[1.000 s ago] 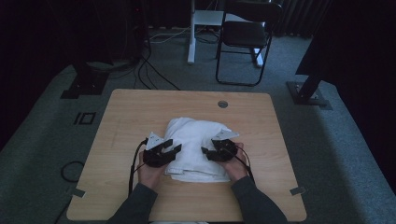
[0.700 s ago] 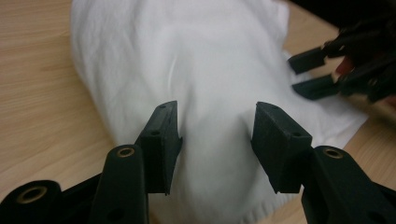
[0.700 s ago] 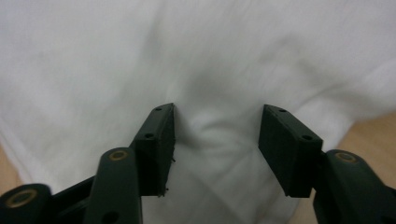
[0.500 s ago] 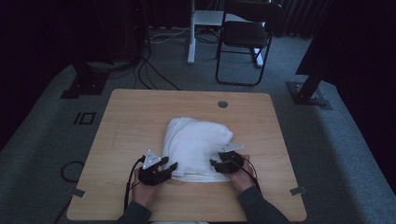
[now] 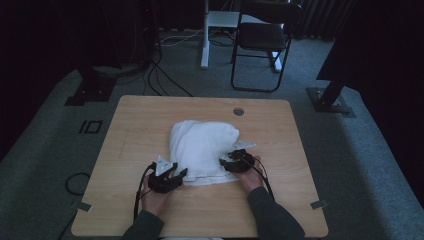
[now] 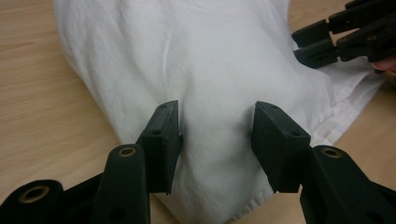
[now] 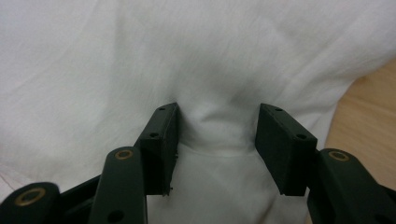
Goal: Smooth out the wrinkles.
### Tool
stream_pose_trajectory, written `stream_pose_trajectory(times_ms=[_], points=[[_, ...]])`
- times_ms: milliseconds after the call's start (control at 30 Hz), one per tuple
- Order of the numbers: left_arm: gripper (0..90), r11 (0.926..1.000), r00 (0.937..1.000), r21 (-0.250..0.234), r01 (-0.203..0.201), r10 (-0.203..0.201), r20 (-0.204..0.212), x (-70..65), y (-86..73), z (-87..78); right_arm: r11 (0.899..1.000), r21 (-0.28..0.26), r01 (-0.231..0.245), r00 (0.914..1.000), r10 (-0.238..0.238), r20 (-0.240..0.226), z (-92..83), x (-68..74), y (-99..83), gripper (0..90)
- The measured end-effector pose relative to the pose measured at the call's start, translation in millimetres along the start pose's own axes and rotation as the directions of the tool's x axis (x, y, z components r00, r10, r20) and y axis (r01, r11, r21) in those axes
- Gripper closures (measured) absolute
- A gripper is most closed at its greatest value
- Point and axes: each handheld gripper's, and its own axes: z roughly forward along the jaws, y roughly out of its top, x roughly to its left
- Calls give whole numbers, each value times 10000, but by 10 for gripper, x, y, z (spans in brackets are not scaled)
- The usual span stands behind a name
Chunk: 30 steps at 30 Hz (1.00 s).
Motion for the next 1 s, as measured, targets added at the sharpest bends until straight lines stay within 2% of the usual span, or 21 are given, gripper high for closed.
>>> stream_pose_trajectory(times_ms=[133,300,567,667,733,800,1000], points=[[524,9997,9992,-92,243,-245,-322,111,25,12,10000,-53,20,10000,-21,-57,108,2,93,480],[531,9990,9976,-168,414,-423,-556,186,41,26,10000,19,28,9999,-28,-100,194,10,184,479],[530,9980,9970,-222,592,-603,-487,219,46,14,10000,-85,28,9994,-31,-347,226,-10,202,473],[520,9970,9971,-448,634,-652,-390,229,66,-30,9999,6,-123,9988,123,-467,205,-38,209,418],[494,9960,9968,-631,630,-659,-450,236,98,-100,9991,-34,-413,9986,412,-327,139,-53,215,381],[487,9930,9967,-982,650,-695,-431,252,147,-210,9977,-308,-598,9978,588,-311,17,-65,222,357],[457,9746,9976,-2197,427,-536,-435,340,361,-655,9871,-1434,-714,9972,676,-314,-557,-111,189,313]])
